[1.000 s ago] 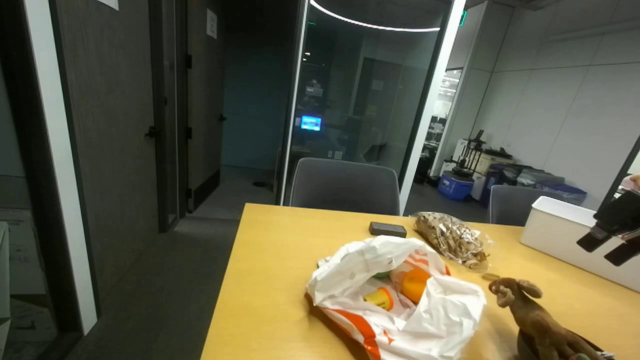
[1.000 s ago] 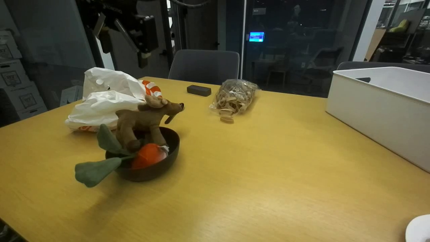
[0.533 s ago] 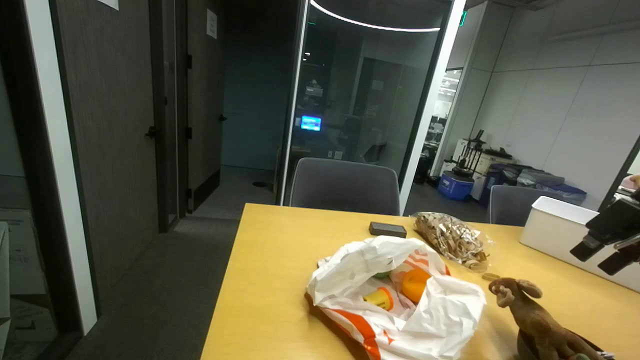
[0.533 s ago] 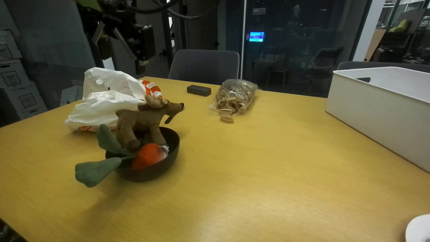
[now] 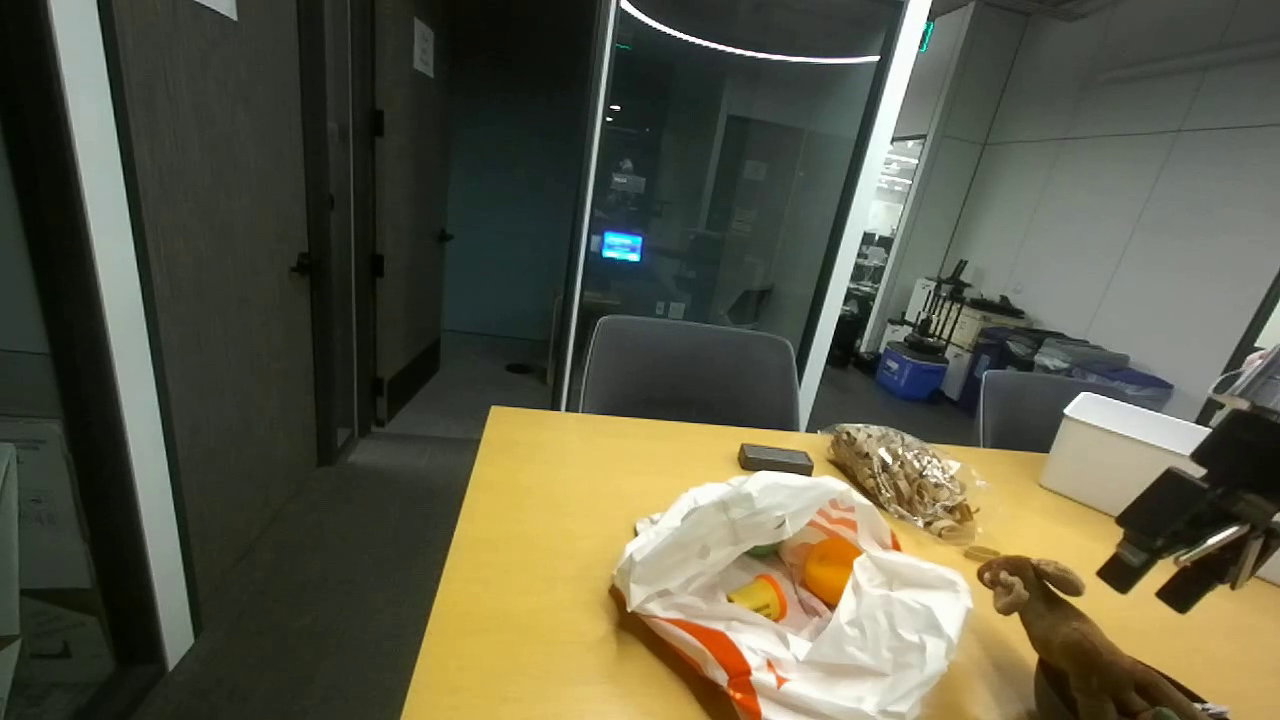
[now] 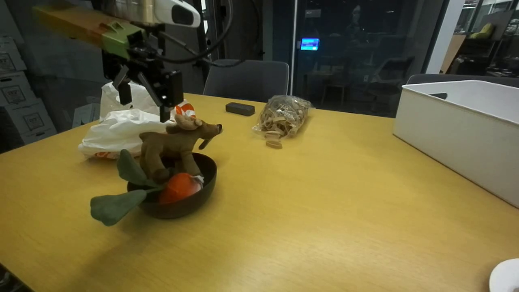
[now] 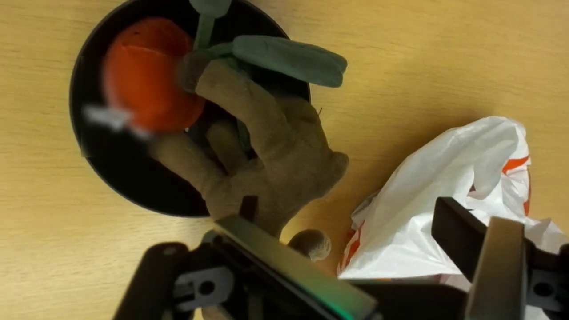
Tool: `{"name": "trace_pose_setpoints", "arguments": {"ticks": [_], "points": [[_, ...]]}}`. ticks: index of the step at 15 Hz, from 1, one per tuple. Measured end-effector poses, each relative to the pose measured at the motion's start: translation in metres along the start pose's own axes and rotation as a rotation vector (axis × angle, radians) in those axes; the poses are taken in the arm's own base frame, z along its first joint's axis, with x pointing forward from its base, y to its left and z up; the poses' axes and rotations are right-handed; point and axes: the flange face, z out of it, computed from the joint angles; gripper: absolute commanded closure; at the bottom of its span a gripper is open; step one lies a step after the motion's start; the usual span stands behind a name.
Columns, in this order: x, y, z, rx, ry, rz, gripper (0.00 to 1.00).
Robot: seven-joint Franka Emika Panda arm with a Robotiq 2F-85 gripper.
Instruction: Put the contents of the black bowl into the plastic bag
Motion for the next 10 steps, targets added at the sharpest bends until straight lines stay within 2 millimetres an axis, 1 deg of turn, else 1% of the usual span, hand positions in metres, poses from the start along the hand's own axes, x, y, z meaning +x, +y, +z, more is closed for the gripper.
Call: {"name": "trace_pose_setpoints", "arguments": {"ticks": [3,5,7,10], "points": [[0.004,-0.004,0.028,-0.046,-0.024,-0.022,0.00],[0.008,-0.003,0.044,-0.089,-0.027,-0.031,0.00],[0.011,0.001,0.056,-0.164,-0.013,-0.046,0.00],[0.013,0.007,0.067,-0.265,0.009,-0.053,0.00]]}}
